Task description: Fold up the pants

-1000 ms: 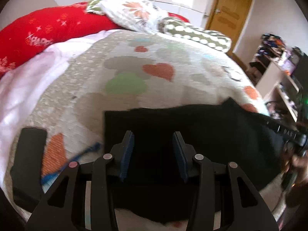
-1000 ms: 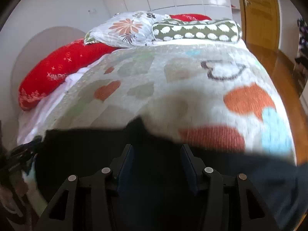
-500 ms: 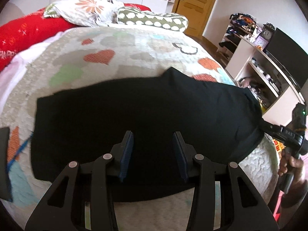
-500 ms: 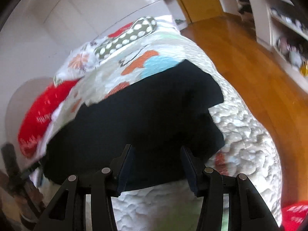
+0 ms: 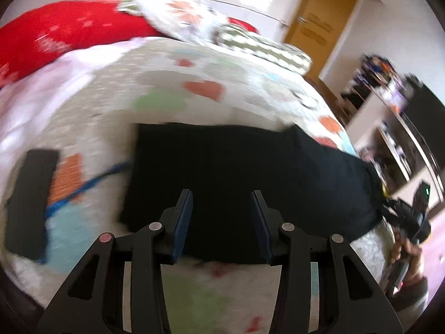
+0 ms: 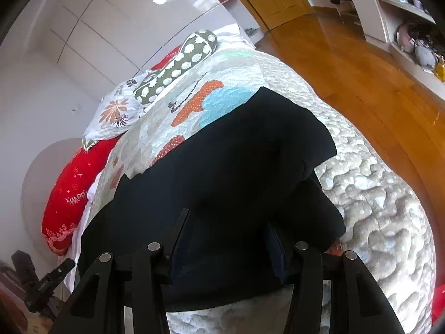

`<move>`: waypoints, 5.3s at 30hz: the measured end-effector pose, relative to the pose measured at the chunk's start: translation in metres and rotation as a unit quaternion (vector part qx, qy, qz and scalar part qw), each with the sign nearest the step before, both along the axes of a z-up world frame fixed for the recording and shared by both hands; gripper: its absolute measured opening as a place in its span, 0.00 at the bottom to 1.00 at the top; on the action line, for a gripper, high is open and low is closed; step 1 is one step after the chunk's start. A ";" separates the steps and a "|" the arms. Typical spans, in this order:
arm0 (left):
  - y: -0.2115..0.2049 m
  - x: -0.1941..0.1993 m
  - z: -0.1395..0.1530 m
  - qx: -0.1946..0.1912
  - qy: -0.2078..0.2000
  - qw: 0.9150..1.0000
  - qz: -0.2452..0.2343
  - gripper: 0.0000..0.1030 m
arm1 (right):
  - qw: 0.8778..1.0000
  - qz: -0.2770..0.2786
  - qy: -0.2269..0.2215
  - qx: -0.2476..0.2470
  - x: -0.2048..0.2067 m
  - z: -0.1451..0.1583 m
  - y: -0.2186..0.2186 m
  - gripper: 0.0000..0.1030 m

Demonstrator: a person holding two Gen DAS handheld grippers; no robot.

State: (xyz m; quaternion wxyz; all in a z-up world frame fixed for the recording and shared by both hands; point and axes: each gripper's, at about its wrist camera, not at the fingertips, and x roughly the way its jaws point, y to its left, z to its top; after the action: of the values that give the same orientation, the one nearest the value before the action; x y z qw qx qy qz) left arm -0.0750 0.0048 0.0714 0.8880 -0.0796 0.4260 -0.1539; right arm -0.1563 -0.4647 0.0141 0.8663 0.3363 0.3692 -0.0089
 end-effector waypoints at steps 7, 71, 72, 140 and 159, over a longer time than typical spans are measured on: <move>0.071 0.006 -0.023 -0.088 0.064 0.991 0.080 0.58 | 1.000 0.001 0.001 -0.018 0.003 -0.001 0.005 0.48; 0.075 0.028 -0.034 -0.075 0.090 0.992 0.050 0.12 | 0.997 -0.030 0.043 -0.065 -0.047 0.017 -0.013 0.11; 0.075 0.025 -0.029 -0.057 0.082 0.994 0.054 0.12 | 0.994 -0.044 0.053 -0.089 -0.052 0.023 -0.015 0.11; -0.042 0.010 -0.042 0.136 -0.009 0.989 0.059 0.37 | 0.978 0.056 0.066 -0.190 0.007 0.014 0.065 0.27; -0.125 0.008 -0.024 0.102 -0.009 0.993 -0.054 0.50 | 0.980 0.035 0.062 -0.183 -0.015 0.023 0.041 0.32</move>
State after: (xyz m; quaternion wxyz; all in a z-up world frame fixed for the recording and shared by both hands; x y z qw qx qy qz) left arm -0.0674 -0.1202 0.0471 0.8855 0.0355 0.4353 -0.1583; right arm -0.1709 -0.4235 0.0375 0.8883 0.1573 0.4263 -0.0668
